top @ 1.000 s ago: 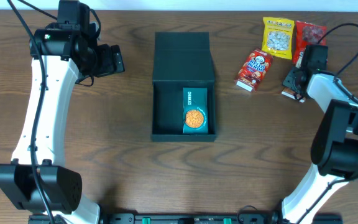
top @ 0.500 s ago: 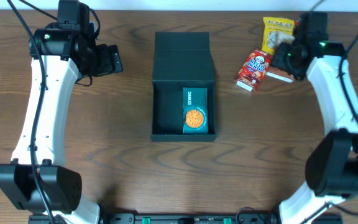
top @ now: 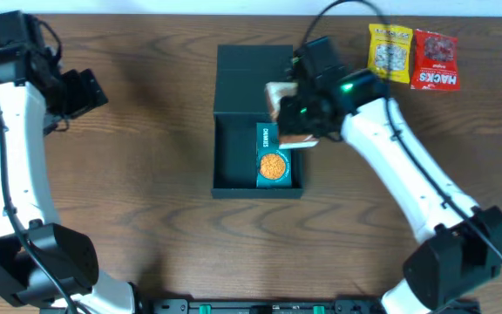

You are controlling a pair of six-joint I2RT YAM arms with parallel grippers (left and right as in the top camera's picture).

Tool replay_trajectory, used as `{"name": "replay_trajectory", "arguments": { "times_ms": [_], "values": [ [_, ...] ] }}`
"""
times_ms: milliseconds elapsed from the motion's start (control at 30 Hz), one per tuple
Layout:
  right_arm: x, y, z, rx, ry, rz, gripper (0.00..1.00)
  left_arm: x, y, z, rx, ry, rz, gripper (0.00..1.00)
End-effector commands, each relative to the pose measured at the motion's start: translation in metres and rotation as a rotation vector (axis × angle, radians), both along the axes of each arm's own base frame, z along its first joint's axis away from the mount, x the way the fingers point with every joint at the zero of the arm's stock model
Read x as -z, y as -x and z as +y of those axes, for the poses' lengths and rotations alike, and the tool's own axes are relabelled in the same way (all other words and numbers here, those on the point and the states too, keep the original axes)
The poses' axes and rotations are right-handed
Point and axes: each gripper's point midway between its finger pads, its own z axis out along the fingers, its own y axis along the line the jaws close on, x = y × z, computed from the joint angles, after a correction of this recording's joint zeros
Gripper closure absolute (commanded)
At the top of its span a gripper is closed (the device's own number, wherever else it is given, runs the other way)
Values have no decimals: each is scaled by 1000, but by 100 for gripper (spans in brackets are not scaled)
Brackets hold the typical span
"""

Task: Pack container
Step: 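Place the Pocky box into the black box beside Chunkies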

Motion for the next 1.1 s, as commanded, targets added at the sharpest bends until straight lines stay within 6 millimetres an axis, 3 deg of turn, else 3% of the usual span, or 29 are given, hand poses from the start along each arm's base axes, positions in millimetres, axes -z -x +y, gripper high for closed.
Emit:
{"name": "replay_trajectory", "arguments": {
  "times_ms": [0, 167, 267, 467, 633, 733, 833, 867, 900, 1000, 1033, 1067],
  "values": [
    [3, 17, 28, -17, -10, 24, 53, -4, 4, 8, 2, -15, 5, 5],
    [22, 41, 62, -31, 1, 88, 55, -3, 6, 8, 5, -14, 13, 5],
    [45, 51, 75, 19, 28, 142, 57, -3, 6, 8, 5, -14, 13, 5],
    [84, 43, 87, 127, 81, 148, 51, -3, 6, 8, 5, -13, 13, 5],
    [100, 35, 92, 151, 85, 143, 18, -3, 6, 8, 5, -13, 13, 5],
    [100, 32, 92, 139, 85, 133, 7, -3, 6, 8, 5, -13, 13, 5],
    [92, 29, 88, 135, 77, 126, 6, -3, 6, 8, 5, -13, 12, 5],
    [87, 28, 87, 124, 75, 118, 11, -3, 6, 8, 5, -13, 12, 5],
    [82, 26, 85, 112, 74, 108, 22, -3, 6, 8, 6, -13, 12, 5],
    [67, 21, 81, 70, 64, 70, 81, -3, 6, 8, 5, -13, 12, 5],
    [66, 20, 81, 50, 67, 62, 94, -3, 6, 8, 5, -14, 11, 5],
    [66, 21, 81, 38, 70, 60, 98, -3, 5, 8, 5, -14, 9, 5]
  ]
}}
